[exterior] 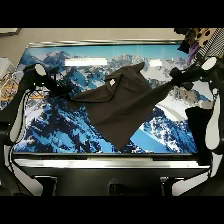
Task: Fold the clothes and pants, and hang the long-sleeved shirts on hangers.
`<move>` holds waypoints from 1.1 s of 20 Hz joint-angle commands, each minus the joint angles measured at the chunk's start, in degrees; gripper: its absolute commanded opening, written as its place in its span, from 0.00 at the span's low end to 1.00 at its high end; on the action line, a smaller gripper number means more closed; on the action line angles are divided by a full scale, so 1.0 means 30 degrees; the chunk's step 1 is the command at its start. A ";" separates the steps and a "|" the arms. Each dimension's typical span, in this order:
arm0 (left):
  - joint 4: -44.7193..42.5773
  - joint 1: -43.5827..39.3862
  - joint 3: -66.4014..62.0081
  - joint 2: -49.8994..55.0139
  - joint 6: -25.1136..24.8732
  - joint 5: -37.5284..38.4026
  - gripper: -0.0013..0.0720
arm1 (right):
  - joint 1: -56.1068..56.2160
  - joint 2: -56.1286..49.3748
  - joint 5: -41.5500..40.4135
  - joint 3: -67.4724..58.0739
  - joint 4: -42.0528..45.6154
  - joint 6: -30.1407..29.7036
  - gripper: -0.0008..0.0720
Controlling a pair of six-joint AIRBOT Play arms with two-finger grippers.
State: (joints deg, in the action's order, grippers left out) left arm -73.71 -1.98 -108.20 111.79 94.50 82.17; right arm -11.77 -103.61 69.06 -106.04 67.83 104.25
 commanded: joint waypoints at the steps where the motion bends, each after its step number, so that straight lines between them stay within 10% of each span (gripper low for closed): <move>1: 0.0444 -0.0284 0.0306 0.0036 0.0051 0.0182 0.04 | -0.0532 -0.2397 0.0816 -0.2557 -0.0889 0.0984 0.10; 3: 0.0503 -0.0342 0.0299 0.0029 0.0095 0.0182 0.04 | -0.0634 -0.2419 0.1545 -0.2565 -0.2535 0.0226 0.46; 6: 0.0554 -0.0197 0.0248 -0.0015 0.0095 0.0415 0.04 | -0.1421 -0.1559 0.5646 -0.2535 -0.6433 -0.5071 0.46; 10: 0.0787 -0.0160 0.0248 -0.0160 0.0095 0.0627 0.04 | -0.2361 0.1960 0.7963 0.1778 -0.6426 -0.6441 0.67; 17: 0.1450 -0.0160 0.0248 -0.0175 0.0095 0.0627 0.04 | 0.1246 1.3202 0.0342 2.2017 -1.0346 -0.6404 0.86; 22: 0.1443 -0.0160 0.0248 -0.0168 0.0087 0.0627 0.04 | 0.7402 1.7354 -0.5180 2.8538 -1.2218 -0.3381 0.90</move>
State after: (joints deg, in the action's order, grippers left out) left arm -69.52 -2.52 -107.48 111.31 94.80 84.05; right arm 0.97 -58.26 64.97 -31.42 34.92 88.71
